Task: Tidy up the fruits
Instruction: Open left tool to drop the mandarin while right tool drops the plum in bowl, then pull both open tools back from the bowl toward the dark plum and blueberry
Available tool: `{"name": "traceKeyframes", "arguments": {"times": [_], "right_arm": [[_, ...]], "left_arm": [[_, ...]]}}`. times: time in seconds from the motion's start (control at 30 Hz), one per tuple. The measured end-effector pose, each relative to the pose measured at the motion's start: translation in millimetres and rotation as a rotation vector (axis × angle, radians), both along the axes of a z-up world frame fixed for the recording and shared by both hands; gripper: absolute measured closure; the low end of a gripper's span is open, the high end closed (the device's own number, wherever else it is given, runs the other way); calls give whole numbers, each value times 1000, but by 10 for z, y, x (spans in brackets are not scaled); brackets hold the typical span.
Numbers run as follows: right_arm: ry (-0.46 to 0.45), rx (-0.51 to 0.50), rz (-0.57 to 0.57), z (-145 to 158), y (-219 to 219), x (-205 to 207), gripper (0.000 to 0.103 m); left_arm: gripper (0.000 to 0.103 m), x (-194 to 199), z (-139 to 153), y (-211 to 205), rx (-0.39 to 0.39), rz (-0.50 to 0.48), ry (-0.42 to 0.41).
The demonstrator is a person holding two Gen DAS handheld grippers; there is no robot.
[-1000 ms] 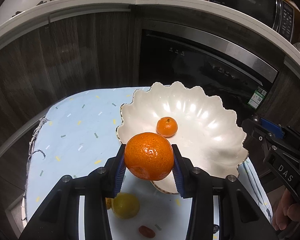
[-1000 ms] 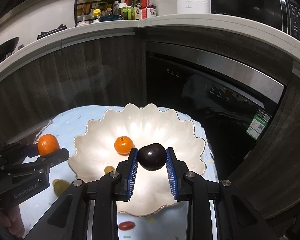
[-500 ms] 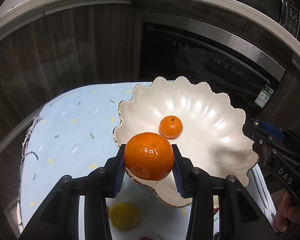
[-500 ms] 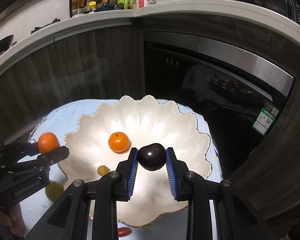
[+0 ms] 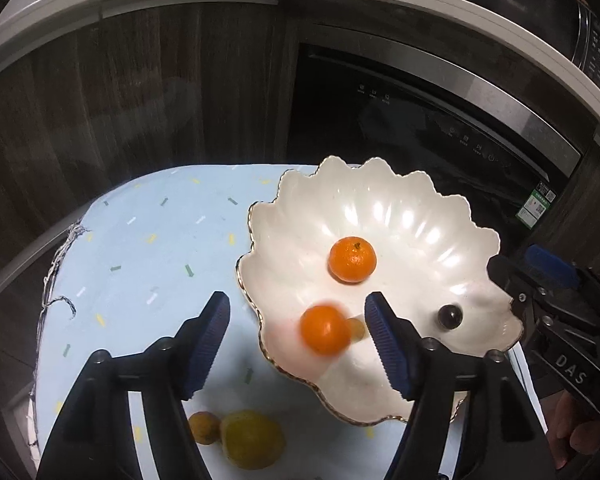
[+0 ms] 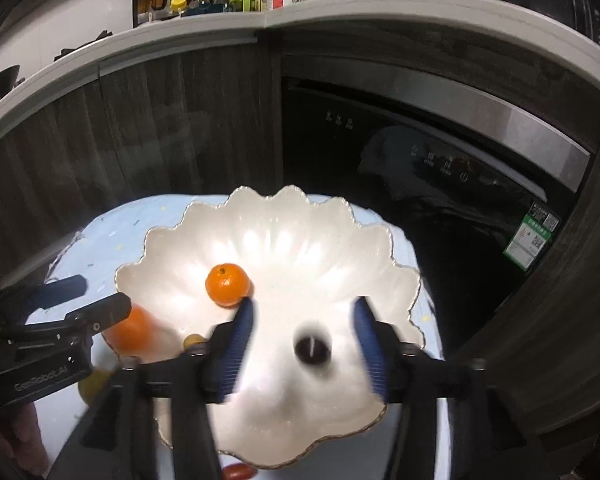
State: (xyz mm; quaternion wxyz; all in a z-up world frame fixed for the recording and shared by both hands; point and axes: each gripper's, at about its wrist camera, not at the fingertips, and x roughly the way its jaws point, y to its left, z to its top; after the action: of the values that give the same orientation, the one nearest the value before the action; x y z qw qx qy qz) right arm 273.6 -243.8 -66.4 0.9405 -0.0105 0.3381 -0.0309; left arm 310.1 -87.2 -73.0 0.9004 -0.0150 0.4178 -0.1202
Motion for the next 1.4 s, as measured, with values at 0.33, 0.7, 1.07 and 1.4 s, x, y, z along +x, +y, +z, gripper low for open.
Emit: {"name": "traceKeyframes", "arguments": {"times": [0.33, 0.7, 1.07, 1.4], "right_arm": [[-57, -25, -34, 143, -19, -65, 21], [-76, -21, -43, 239, -22, -187, 21], [-98, -23, -39, 337, 10, -330, 21], [-119, -24, -35, 442, 44, -500, 21]], "left_arm": [[10, -60, 140, 50, 7, 32, -40], [10, -167, 274, 71, 16, 36, -63], [10, -312, 416, 121, 21, 40, -90], [10, -486, 547, 167, 12, 42, -117]]}}
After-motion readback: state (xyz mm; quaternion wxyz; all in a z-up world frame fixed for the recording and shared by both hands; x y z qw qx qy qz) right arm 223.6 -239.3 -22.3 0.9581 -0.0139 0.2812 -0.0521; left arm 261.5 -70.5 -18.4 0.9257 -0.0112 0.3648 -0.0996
